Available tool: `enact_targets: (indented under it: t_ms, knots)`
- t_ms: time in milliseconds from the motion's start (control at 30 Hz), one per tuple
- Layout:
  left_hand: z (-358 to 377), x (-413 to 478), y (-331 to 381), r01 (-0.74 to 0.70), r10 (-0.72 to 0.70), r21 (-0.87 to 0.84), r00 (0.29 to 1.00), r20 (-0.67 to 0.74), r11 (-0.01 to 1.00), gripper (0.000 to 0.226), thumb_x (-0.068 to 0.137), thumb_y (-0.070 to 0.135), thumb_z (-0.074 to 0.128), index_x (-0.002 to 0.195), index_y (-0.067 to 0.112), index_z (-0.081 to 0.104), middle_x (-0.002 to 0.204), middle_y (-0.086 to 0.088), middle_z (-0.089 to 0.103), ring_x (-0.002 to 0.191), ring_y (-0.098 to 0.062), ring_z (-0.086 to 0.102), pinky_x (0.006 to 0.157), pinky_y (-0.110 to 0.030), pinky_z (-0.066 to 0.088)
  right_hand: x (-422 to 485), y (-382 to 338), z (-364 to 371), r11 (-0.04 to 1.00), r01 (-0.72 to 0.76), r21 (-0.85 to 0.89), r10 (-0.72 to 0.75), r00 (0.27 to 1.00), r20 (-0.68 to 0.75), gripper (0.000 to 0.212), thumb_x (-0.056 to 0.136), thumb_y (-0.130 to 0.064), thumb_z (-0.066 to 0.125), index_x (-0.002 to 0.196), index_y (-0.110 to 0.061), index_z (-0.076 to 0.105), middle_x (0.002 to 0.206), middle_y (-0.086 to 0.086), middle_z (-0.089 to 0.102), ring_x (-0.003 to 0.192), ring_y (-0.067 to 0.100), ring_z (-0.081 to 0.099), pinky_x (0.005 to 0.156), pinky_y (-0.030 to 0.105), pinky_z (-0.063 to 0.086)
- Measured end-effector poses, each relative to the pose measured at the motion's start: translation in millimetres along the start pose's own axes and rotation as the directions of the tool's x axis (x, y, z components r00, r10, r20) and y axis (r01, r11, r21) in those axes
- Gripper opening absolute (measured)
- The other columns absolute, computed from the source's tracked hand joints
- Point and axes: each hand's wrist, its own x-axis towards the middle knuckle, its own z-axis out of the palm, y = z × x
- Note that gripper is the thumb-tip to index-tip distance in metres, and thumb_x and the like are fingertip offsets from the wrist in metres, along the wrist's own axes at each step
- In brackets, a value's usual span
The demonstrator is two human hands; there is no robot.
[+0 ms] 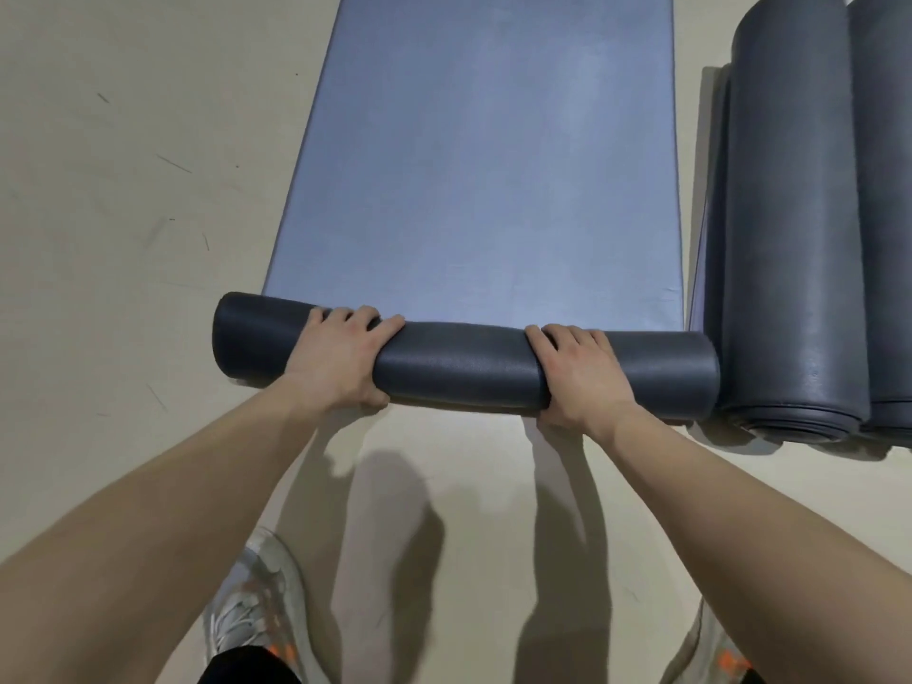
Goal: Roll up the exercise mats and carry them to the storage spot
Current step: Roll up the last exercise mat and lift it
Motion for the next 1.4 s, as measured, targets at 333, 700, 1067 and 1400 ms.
enact_targets:
  t_ms: [333,700,1067,1400]
  knots:
    - [1,-63,27,0.023,-0.014,-0.096,0.995,0.095,0.995,0.119,0.059,0.081,0.068,0.156,0.039,0.015,0.153,0.003,0.041,0.139,-0.025,0.041,0.118,-0.051,0.025,-14,8,-47,0.948,-0.036,0.316,-0.113,0.89,0.442,0.088,0.047,-0.046,0.094,0.124,-0.038,0.053,0.109,-0.012,0.065,0.098,0.017,0.06,0.084,0.034,0.05]
    - [-34,2,-2,0.072,0.098,-0.428,0.927,0.363,0.901,0.103,0.056,0.064,0.089,0.146,0.049,0.041,0.129,0.013,0.061,0.113,-0.018,0.056,0.095,-0.036,0.045,-48,-7,-5,0.99,-0.136,-0.035,0.13,0.981,-0.145,0.091,0.063,-0.061,0.08,0.139,-0.026,0.044,0.126,0.002,0.06,0.111,0.029,0.057,0.101,0.047,0.038]
    - [-4,9,5,0.113,-0.222,-0.375,0.939,-0.263,0.92,0.053,0.099,0.057,0.046,0.145,0.031,0.054,0.145,0.002,0.058,0.141,-0.028,0.044,0.12,-0.054,0.015,21,30,-60,0.989,-0.046,0.14,0.048,0.999,-0.006,0.11,0.054,-0.073,0.08,0.147,-0.032,0.039,0.139,0.0,0.05,0.126,0.027,0.046,0.108,0.046,0.036]
    - [5,30,-11,-0.027,0.031,0.018,0.967,-0.255,0.999,0.125,0.057,0.089,0.064,0.155,0.018,0.03,0.155,-0.011,0.036,0.141,-0.035,0.036,0.119,-0.057,0.026,48,40,-30,0.996,-0.056,-0.071,0.051,0.996,-0.069,0.132,0.047,-0.083,0.069,0.154,-0.024,0.019,0.148,0.004,0.042,0.134,0.03,0.042,0.117,0.054,0.025]
